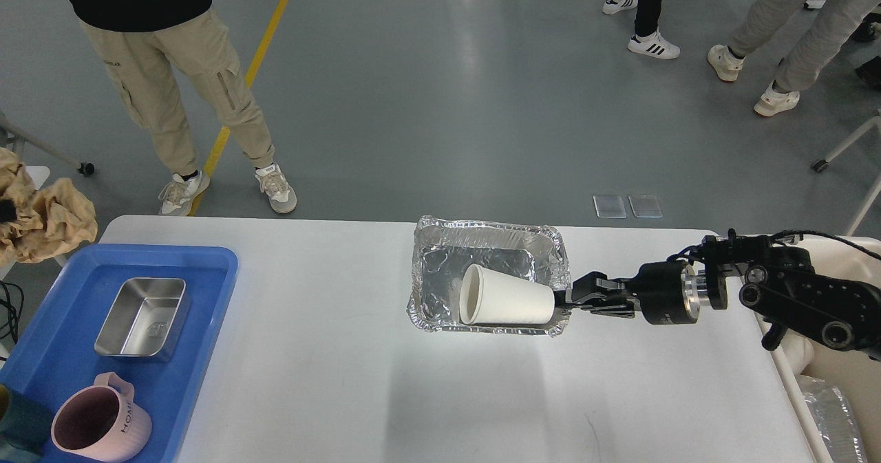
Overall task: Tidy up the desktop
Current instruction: 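Lift the brown paper with the left gripper and carry it toward the foil tray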
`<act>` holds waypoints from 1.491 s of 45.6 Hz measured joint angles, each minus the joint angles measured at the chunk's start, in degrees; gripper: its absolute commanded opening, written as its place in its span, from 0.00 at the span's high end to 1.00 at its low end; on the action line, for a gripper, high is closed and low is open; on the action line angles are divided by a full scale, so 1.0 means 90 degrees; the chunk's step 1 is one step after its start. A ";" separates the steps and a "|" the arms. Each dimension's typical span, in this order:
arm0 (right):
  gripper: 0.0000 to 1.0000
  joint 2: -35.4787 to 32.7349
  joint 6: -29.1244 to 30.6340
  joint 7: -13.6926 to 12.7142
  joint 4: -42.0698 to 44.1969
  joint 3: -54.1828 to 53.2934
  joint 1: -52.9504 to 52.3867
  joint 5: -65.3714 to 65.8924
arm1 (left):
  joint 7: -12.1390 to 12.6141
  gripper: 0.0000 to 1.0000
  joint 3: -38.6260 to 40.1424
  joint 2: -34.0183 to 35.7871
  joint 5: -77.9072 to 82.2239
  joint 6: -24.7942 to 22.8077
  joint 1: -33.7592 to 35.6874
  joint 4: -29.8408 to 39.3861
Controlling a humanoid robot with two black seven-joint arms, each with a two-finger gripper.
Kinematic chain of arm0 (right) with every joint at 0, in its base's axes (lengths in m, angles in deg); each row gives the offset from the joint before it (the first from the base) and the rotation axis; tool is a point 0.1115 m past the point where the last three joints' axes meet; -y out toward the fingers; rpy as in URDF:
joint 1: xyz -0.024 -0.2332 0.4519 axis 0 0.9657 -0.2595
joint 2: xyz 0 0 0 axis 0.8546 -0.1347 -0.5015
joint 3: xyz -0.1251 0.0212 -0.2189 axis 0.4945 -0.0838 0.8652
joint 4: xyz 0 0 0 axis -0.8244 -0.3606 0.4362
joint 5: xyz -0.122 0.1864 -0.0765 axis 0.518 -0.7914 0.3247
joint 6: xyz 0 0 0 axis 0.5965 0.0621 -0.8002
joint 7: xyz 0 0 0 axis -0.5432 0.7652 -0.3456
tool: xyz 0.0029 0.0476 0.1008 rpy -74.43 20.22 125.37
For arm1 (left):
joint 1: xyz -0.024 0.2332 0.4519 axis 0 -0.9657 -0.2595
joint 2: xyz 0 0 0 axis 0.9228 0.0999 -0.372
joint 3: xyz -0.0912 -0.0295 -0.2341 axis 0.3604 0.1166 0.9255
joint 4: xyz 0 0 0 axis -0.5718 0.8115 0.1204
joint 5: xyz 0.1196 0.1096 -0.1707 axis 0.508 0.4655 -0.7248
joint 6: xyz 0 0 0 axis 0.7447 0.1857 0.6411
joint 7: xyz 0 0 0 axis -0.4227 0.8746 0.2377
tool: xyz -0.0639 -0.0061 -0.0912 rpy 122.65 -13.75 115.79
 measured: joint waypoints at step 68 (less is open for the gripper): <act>1.00 -0.0051 -0.0010 -0.0005 -0.0130 0.0004 -0.0103 0.0010 | -0.0054 0.94 -0.0271 -0.7604 0.5077 -0.3131 0.4681 -0.0790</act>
